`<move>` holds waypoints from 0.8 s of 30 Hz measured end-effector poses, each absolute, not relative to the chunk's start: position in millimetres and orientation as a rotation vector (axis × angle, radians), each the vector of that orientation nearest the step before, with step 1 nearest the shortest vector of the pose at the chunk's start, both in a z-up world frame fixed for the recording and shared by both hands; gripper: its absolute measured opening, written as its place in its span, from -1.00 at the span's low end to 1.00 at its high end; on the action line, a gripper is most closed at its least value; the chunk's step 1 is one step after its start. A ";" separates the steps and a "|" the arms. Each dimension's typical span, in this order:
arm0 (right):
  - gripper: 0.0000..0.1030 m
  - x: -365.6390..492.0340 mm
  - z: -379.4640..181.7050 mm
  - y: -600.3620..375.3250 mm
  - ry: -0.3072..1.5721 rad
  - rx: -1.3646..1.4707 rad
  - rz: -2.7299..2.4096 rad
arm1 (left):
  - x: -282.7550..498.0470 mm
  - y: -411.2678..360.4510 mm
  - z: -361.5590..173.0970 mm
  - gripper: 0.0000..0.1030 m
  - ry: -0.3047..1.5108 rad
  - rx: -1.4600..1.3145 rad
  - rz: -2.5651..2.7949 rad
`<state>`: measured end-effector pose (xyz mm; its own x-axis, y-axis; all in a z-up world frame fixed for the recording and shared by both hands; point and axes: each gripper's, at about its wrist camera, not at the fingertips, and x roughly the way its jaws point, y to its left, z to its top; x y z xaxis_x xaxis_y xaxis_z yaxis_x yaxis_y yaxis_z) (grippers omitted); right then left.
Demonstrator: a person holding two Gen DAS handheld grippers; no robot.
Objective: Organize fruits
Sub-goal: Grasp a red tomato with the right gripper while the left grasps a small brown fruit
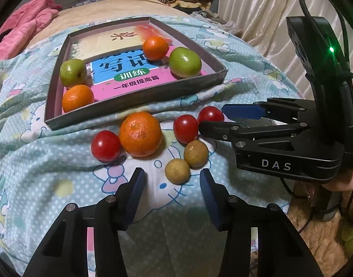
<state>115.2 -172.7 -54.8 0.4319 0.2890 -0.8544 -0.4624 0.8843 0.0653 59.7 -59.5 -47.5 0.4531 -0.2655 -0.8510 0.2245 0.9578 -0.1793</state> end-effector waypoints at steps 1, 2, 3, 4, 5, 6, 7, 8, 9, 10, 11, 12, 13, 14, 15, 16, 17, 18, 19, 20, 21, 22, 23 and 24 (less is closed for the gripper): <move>-0.09 116.2 -54.9 -172.9 1.021 -0.187 0.478 | 60.7 -58.7 -47.6 -0.09 1.058 -0.045 -0.301; -0.11 117.7 -54.8 -172.9 1.017 -0.184 0.488 | 61.8 -58.2 -48.0 -0.12 1.059 -0.047 -0.299; -0.15 118.7 -54.9 -172.3 1.016 -0.183 0.497 | 63.6 -58.0 -48.9 -0.13 1.062 -0.053 -0.300; -0.17 119.7 -55.2 -172.4 1.015 -0.179 0.504 | 64.7 -57.0 -49.3 -0.13 1.064 -0.060 -0.300; -0.18 121.9 -56.3 -173.0 1.021 -0.168 0.514 | 66.1 -56.4 -49.7 -0.14 1.064 -0.065 -0.301; -0.19 123.4 -57.1 -173.8 1.028 -0.158 0.518 | 67.1 -56.0 -49.8 -0.15 1.064 -0.068 -0.302; -0.19 123.9 -57.4 -174.2 1.030 -0.153 0.518 | 67.5 -55.7 -49.9 -0.15 1.064 -0.070 -0.301; -0.20 123.5 -57.2 -174.6 1.029 -0.152 0.520 | 67.9 -55.4 -50.1 -0.15 1.064 -0.072 -0.302; -0.20 122.7 -57.2 -173.9 1.028 -0.157 0.520 | 68.2 -55.6 -50.2 -0.15 1.064 -0.071 -0.302; -0.21 121.6 -57.4 -172.8 1.027 -0.167 0.518 | 68.3 -55.9 -50.1 -0.16 1.062 -0.068 -0.303; -0.22 120.0 -57.7 -171.1 1.025 -0.183 0.514 | 68.5 -56.4 -50.4 -0.16 1.060 -0.065 -0.303; -0.24 118.3 -58.1 -168.7 1.023 -0.204 0.508 | 68.9 -56.5 -50.7 -0.16 1.061 -0.063 -0.303; -0.25 116.7 -58.4 -166.4 1.020 -0.224 0.502 | 69.3 -56.6 -51.1 -0.16 1.061 -0.062 -0.303; -0.25 115.2 -58.8 -164.8 1.017 -0.237 0.499 | 69.7 -56.9 -51.3 -0.17 1.060 -0.060 -0.304; -0.25 114.7 -59.3 -163.8 1.017 -0.244 0.499 | 70.2 -56.9 -51.4 -0.17 1.059 -0.061 -0.304; -0.26 115.0 -59.8 -163.9 1.018 -0.245 0.499 | 70.8 -56.9 -51.7 -0.17 1.059 -0.062 -0.305; -0.32 115.6 -59.9 -164.5 1.020 -0.240 0.500 | 71.8 -56.7 -52.1 -0.17 1.058 -0.063 -0.306; -0.39 116.2 -59.1 -165.8 1.019 -0.228 0.506 | 73.1 -56.6 -52.6 -0.18 1.059 -0.063 -0.306; -0.39 116.5 -58.5 -166.9 1.018 -0.220 0.510 | 74.1 -56.9 -53.3 -0.19 1.059 -0.061 -0.306; -0.39 116.4 -57.6 -168.2 1.014 -0.212 0.512 | 74.6 -57.9 -53.9 -0.20 1.059 -0.058 -0.305; -0.39 116.2 -57.1 -168.8 1.012 -0.208 0.514 | 74.8 -58.7 -54.3 -0.21 1.059 -0.053 -0.305; -0.39 116.3 -56.3 -169.0 1.010 -0.206 0.516 | 75.2 -59.4 -54.5 -0.22 1.057 -0.047 -0.305; -0.39 115.4 -54.2 -170.5 1.001 -0.198 0.519 | 75.1 -59.8 -54.7 -0.24 1.055 -0.043 -0.304; -0.39 114.7 -52.4 -171.5 0.995 -0.192 0.522 | 75.2 -60.1 -54.8 -0.26 1.053 -0.042 -0.305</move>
